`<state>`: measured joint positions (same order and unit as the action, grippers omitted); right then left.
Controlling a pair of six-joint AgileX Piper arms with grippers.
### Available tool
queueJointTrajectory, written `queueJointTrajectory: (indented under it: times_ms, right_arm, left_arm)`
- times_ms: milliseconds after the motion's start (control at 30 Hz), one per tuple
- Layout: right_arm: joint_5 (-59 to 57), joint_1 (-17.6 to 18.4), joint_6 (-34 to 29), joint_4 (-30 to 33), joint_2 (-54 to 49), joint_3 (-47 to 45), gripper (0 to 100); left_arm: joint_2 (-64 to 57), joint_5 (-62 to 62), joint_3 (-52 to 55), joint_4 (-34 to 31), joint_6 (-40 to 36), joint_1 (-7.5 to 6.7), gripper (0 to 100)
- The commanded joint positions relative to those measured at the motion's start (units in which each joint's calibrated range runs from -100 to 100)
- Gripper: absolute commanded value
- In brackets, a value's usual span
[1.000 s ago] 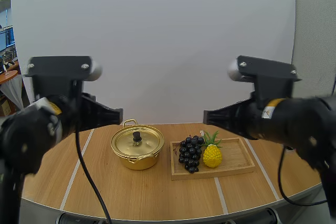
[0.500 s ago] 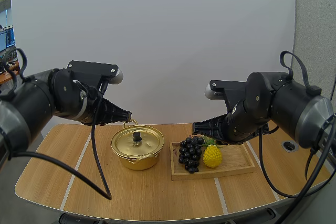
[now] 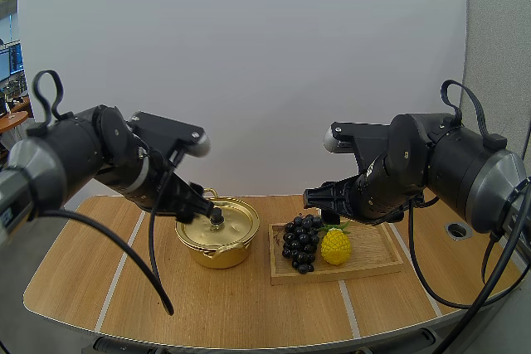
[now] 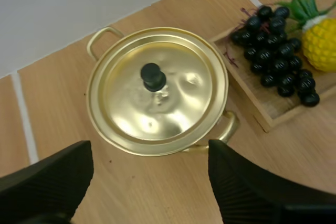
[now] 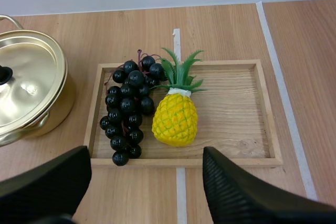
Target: Open the pot, put the pineapple inside, and close it
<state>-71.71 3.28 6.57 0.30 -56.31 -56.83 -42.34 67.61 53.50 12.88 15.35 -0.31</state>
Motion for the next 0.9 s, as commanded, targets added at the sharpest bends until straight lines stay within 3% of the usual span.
queueJointTrajectory:
  times_ms: [0,267,500,867]
  right_arm:
    - [0.49,-0.25,0.37,0.46,-0.27,0.31,100]
    - [1.13,-0.25,0.37,0.46,-0.27,0.31,100]
    - [2.76,-0.25,0.37,0.46,-0.27,0.31,100]
    - [3.15,-0.25,0.37,0.46,-0.27,0.31,100]
  left_arm:
    - [7.09,2.01,-2.55,8.33,10.82,-0.05,100]
    - [17.35,2.01,-11.31,8.33,13.51,-0.3,100]
    - [27.22,0.84,-17.88,6.69,14.59,-3.15,100]
    - [39.08,0.22,-23.85,4.4,14.26,-3.31,100]
